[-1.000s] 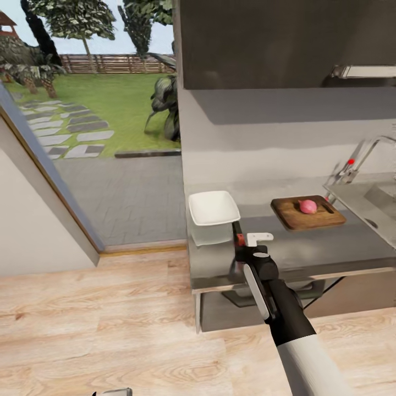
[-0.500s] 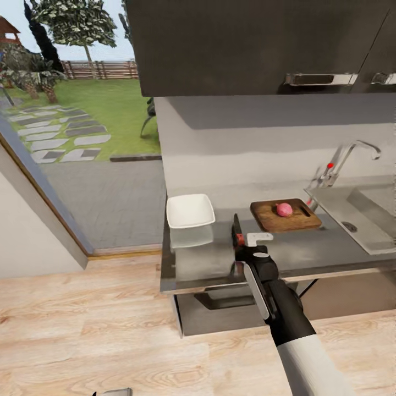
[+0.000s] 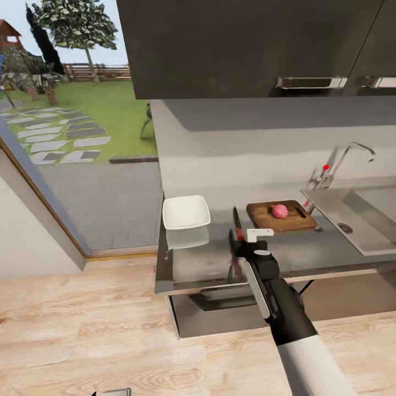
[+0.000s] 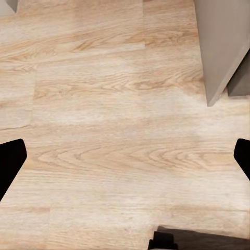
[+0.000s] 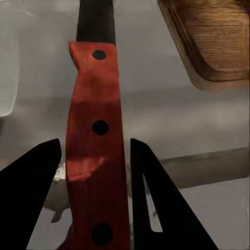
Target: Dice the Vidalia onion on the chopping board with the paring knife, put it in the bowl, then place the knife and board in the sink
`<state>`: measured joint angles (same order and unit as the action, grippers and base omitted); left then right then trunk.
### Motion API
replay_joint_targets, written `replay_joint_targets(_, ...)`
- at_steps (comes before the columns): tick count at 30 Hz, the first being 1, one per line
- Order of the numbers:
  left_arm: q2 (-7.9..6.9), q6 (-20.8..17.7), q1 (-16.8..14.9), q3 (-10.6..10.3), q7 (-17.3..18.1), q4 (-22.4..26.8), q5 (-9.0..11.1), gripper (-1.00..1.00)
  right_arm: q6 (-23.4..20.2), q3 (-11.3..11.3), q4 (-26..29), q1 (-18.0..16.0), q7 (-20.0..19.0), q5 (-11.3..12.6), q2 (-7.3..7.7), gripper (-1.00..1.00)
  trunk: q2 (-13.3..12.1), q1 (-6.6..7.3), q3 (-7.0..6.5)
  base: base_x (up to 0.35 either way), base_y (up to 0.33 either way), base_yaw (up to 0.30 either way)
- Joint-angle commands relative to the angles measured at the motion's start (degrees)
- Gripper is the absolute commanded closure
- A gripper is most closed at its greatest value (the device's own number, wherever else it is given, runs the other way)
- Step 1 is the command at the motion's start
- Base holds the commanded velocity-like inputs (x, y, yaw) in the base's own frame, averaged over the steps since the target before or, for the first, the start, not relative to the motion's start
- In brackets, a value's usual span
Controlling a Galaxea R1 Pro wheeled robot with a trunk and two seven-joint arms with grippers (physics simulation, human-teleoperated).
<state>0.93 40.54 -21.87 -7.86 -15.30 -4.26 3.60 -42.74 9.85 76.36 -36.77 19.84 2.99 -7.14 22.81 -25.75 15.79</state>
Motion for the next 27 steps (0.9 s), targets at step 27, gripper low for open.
replay_joint_targets(27,0.85,-19.4,1.2,-0.5,5.5,-0.5,0.4,-1.0,6.8,4.3,8.3,-0.1,0.4,-10.0,0.75,1.0,0.1,-0.04,0.1,0.0,0.0,0.0)
